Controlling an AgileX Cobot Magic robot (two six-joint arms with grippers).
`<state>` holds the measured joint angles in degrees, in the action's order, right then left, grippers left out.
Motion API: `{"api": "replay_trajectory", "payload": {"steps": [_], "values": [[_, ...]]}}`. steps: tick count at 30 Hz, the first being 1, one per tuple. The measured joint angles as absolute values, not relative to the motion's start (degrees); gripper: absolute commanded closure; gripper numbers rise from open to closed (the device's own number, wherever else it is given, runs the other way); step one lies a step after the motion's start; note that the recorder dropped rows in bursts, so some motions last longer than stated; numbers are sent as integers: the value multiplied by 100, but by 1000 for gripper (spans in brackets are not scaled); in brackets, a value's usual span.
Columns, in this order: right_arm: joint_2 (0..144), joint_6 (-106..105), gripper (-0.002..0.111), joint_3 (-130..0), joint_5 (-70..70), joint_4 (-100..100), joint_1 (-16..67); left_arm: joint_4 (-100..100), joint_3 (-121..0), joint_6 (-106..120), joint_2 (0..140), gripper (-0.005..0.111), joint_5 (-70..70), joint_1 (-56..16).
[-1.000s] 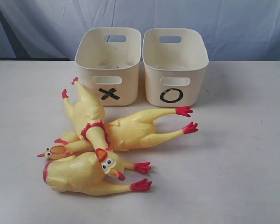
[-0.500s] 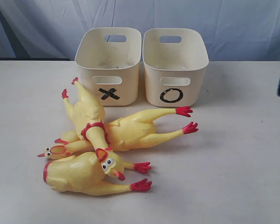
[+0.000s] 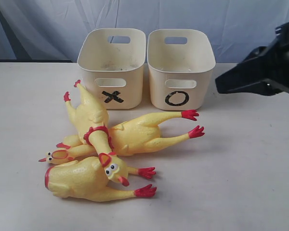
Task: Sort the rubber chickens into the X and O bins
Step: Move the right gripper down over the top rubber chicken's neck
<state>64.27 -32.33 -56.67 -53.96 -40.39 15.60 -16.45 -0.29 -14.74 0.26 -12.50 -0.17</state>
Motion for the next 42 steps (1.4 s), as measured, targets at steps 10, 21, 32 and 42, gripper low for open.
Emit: {"api": "replay_trajectory", "payload": {"steps": [10,21,32,42], "values": [[7848,-3080,109,-6669,-5161,-3045,2824,-1645,-29,-1474,26,106,-1250,-17],[10137,-2090,93,-8273,-5634,-1998,4403,-1645,-29,-1474,26,106,-1250,-17],[10847,-1038,34,-8611,-5214,-2367,4524,-1645,-29,-1474,26,106,-1250,-17],[11237,-707,34,-8611,-4948,-2453,4524,-1645,-29,-1474,26,106,-1250,-17]]}}
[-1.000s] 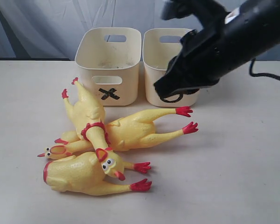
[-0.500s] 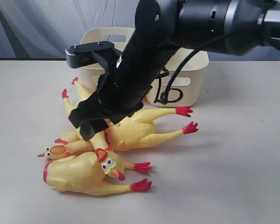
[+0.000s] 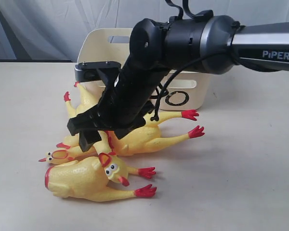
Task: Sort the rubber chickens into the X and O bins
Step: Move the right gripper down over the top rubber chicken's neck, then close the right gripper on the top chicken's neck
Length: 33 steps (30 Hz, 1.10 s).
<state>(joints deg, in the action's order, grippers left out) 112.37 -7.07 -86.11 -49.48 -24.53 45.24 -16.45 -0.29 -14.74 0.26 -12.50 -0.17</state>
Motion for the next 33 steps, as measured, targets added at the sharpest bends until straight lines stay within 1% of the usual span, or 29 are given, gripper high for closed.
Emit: {"api": "replay_trajectory", "payload": {"steps": [7,30,32,33], "values": [[11484,-646,37,-8614,-4926,-2590,4524,-1645,-29,-1474,26,106,-1250,-17],[11688,-526,37,-8614,-5048,-2741,4524,-1645,-29,-1474,26,106,-1250,-17],[11688,-526,40,-8614,-5089,-2741,4524,-1645,-29,-1474,26,106,-1250,-17],[11688,-526,45,-8614,-5090,-2741,4524,-1645,-29,-1474,26,106,-1250,-17]]}}
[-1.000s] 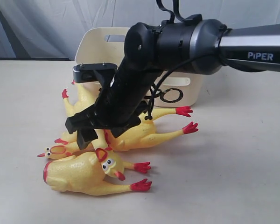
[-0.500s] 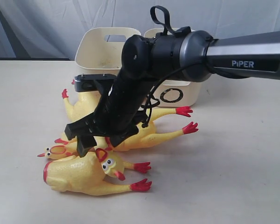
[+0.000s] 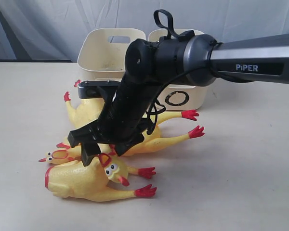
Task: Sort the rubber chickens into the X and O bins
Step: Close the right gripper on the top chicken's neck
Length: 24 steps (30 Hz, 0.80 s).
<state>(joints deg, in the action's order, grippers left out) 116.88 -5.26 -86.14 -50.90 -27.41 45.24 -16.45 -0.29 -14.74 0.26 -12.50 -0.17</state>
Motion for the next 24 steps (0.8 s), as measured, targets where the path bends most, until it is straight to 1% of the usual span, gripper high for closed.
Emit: {"api": "replay_trajectory", "payload": {"steps": [3,5,11,17,24], "values": [[11688,-517,64,-8614,-5090,-2741,4524,-1645,-29,-1474,26,106,-1250,-17],[11688,-507,72,-8614,-5090,-2756,4524,-1645,-29,-1474,26,106,-1250,-17],[11702,-495,87,-8614,-5090,-2733,4524,-1645,-29,-1474,26,106,-1250,-17],[11702,-495,109,-8614,-5090,-2790,4524,-1645,-29,-1474,26,106,-1250,-17],[11702,-447,109,-8614,-5090,-2827,4524,-1645,-29,-1474,26,106,-1250,-17]]}}
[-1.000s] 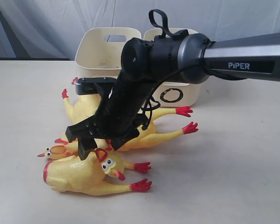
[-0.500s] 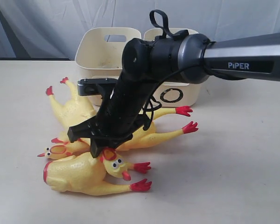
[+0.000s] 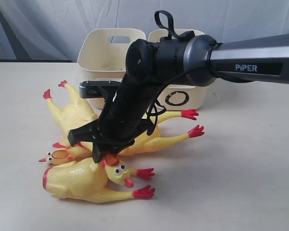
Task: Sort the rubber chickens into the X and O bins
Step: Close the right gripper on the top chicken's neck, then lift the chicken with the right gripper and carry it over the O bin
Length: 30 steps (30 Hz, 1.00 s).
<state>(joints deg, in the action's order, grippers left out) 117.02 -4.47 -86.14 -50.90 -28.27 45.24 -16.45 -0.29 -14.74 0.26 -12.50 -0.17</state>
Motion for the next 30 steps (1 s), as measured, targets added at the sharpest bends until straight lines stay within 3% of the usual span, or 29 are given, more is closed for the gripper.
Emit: {"api": "replay_trajectory", "payload": {"steps": [12,30], "values": [[11486,-373,109,-8614,-5128,-2837,4524,-1645,-29,-1474,26,106,-1250,-17],[9956,-146,109,-8614,-5459,-2838,4377,-1645,-29,-1474,26,106,-1250,-17]]}}
